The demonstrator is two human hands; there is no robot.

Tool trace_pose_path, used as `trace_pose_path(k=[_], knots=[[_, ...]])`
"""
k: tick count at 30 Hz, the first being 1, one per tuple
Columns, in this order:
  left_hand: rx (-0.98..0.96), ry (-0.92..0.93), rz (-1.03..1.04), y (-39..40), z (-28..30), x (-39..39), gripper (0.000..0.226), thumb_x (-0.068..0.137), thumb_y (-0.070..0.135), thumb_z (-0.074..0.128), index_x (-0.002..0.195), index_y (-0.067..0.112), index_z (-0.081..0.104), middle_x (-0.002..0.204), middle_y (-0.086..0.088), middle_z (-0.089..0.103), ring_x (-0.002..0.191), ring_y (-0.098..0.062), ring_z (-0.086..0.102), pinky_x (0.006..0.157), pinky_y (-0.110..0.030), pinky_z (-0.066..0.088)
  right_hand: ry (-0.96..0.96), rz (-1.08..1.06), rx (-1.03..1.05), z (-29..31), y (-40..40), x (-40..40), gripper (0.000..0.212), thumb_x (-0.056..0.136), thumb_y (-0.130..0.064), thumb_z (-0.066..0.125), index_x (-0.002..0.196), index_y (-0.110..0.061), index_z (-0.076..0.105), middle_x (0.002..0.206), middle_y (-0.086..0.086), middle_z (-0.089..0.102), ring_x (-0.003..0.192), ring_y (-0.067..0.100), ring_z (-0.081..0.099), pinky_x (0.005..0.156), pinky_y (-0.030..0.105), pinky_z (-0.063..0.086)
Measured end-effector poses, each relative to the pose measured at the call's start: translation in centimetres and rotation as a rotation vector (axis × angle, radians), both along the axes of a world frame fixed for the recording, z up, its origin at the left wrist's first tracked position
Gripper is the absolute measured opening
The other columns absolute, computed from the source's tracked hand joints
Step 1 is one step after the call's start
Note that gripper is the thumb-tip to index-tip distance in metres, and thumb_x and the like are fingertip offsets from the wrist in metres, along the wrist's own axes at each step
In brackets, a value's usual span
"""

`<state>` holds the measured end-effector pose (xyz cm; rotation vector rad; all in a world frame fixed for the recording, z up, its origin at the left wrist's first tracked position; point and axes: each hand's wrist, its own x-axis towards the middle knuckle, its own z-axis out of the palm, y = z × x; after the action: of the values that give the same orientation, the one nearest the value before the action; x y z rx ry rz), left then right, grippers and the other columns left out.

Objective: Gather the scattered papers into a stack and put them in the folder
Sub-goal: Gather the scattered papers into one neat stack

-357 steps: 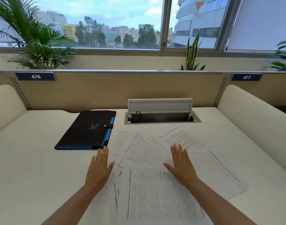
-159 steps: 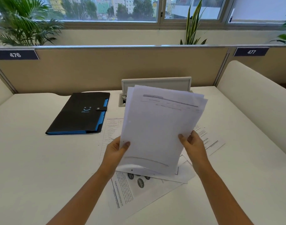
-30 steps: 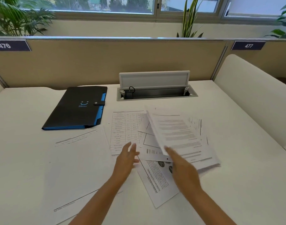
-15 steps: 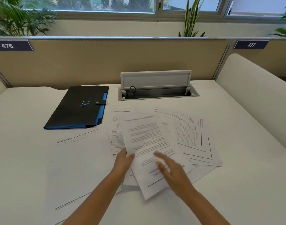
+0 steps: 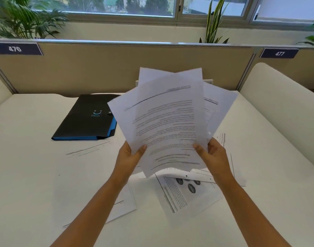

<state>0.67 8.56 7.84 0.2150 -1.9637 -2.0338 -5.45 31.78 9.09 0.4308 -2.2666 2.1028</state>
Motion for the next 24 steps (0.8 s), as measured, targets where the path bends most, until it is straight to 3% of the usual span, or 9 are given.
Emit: trace_pose_path(k=[6, 10, 15, 17, 18, 21, 24], knots=[[-0.119, 0.072, 0.073, 0.1, 1.6, 0.1, 0.048, 0.071, 0.048, 0.061, 0.110, 0.051, 0.033, 0.108, 0.022, 0.049, 0.098, -0.011, 0.057, 0.066, -0.018, 0.054, -0.025, -0.006, -0.005, -0.3, -0.1, 0.4, 0.028, 0.063, -0.038, 0.077, 0.088, -0.037, 0.064, 0.087, -0.026, 0.071, 0.084, 0.002, 0.068, 0.061, 0.016, 0.056], [-0.090, 0.090, 0.084, 0.6, 1.3, -0.2, 0.047, 0.070, 0.045, 0.064, 0.109, 0.045, 0.038, 0.105, 0.020, 0.054, 0.093, -0.010, 0.061, 0.059, -0.014, 0.054, -0.089, 0.051, 0.011, -0.6, -0.5, 0.6, 0.036, 0.055, -0.051, 0.079, 0.087, -0.040, 0.067, 0.087, -0.021, 0.073, 0.087, 0.006, 0.068, 0.065, 0.022, 0.058], [-0.093, 0.022, 0.021, 1.1, -1.3, 0.1, 0.037, 0.081, 0.036, 0.053, 0.115, 0.035, 0.040, 0.108, 0.004, 0.058, 0.099, -0.018, 0.060, 0.067, -0.017, 0.057, -0.178, 0.091, 0.081, -3.0, -1.1, 1.1, 0.029, 0.071, -0.019, 0.076, 0.093, -0.033, 0.065, 0.089, -0.015, 0.069, 0.077, -0.003, 0.067, 0.058, 0.012, 0.053], [-0.135, -0.003, 0.002, 0.7, -2.4, 0.6, 0.027, 0.087, 0.030, 0.048, 0.112, 0.038, 0.043, 0.105, 0.009, 0.059, 0.095, -0.010, 0.061, 0.066, -0.013, 0.055, -0.195, 0.093, 0.166, -4.0, -1.2, 1.3, 0.026, 0.077, -0.017, 0.072, 0.102, -0.022, 0.065, 0.085, -0.007, 0.067, 0.064, -0.002, 0.064, 0.050, 0.009, 0.048], [-0.163, -0.023, 0.002, 0.4, -2.8, 0.9, 0.024, 0.088, 0.029, 0.047, 0.109, 0.040, 0.045, 0.102, 0.013, 0.060, 0.091, -0.006, 0.062, 0.064, -0.010, 0.053, -0.205, 0.059, 0.196, -4.4, -1.3, 1.4, 0.025, 0.080, -0.017, 0.070, 0.104, -0.018, 0.064, 0.087, -0.002, 0.067, 0.066, 0.001, 0.063, 0.052, 0.011, 0.049], [-0.265, -0.101, 0.068, -1.3, -3.1, 1.8, 0.017, 0.081, 0.046, 0.047, 0.097, 0.041, 0.048, 0.092, 0.020, 0.061, 0.077, 0.001, 0.064, 0.058, -0.006, 0.050, -0.212, -0.005, 0.183, -4.6, -1.8, 1.5, 0.022, 0.082, -0.020, 0.068, 0.103, -0.023, 0.061, 0.095, 0.000, 0.070, 0.085, 0.015, 0.067, 0.069, 0.029, 0.058], [-0.341, -0.232, 0.292, -4.3, -3.6, 2.8, 0.031, 0.078, 0.060, 0.041, 0.087, 0.032, 0.050, 0.083, 0.012, 0.065, 0.071, -0.007, 0.065, 0.058, -0.016, 0.050, -0.237, 0.028, 0.131, -4.5, -2.8, 1.5, 0.023, 0.081, -0.021, 0.069, 0.102, -0.027, 0.062, 0.091, -0.013, 0.069, 0.079, 0.004, 0.068, 0.063, 0.018, 0.056]])
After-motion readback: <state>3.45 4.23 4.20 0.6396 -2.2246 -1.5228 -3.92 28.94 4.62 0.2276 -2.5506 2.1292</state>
